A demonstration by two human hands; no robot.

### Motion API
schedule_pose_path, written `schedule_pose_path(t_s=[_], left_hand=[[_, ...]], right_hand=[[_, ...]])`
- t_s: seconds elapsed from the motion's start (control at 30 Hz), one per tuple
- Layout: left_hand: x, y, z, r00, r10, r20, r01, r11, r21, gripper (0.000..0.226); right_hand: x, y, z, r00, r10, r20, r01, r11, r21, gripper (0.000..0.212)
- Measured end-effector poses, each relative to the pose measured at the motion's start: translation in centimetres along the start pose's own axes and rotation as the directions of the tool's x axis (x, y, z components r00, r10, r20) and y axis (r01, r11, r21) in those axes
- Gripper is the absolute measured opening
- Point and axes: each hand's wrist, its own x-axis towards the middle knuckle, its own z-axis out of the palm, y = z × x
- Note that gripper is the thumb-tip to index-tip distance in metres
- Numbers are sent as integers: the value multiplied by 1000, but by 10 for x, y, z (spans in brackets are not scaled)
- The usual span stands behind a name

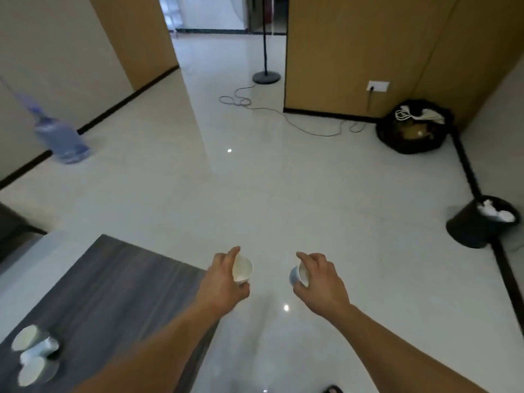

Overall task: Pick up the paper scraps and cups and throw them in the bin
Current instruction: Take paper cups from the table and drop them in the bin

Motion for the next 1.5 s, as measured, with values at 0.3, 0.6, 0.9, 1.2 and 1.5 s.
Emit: schedule_pose_path(t_s=[0.3,0.6,0.9,1.2,1.5], left_hand=[[72,211,119,944,287,160,-293,956,10,83],[185,364,208,826,502,257,-520,854,2,80],[300,523,297,662,666,344,-684,724,-88,80],[370,666,405,567,704,428,-746,659,-96,83],[427,806,506,606,669,431,-697,707,-118,80]], right_hand=[[-24,185,-131,929,283,-239,-283,959,35,67],[20,304,-212,838,436,-327,-456,890,20,68],[70,420,-305,675,617,-405,-657,752,51,68],[114,557,-368,591,711,-381,-717,679,154,67],[166,720,-466,630,692,-353,-701,702,127,69]])
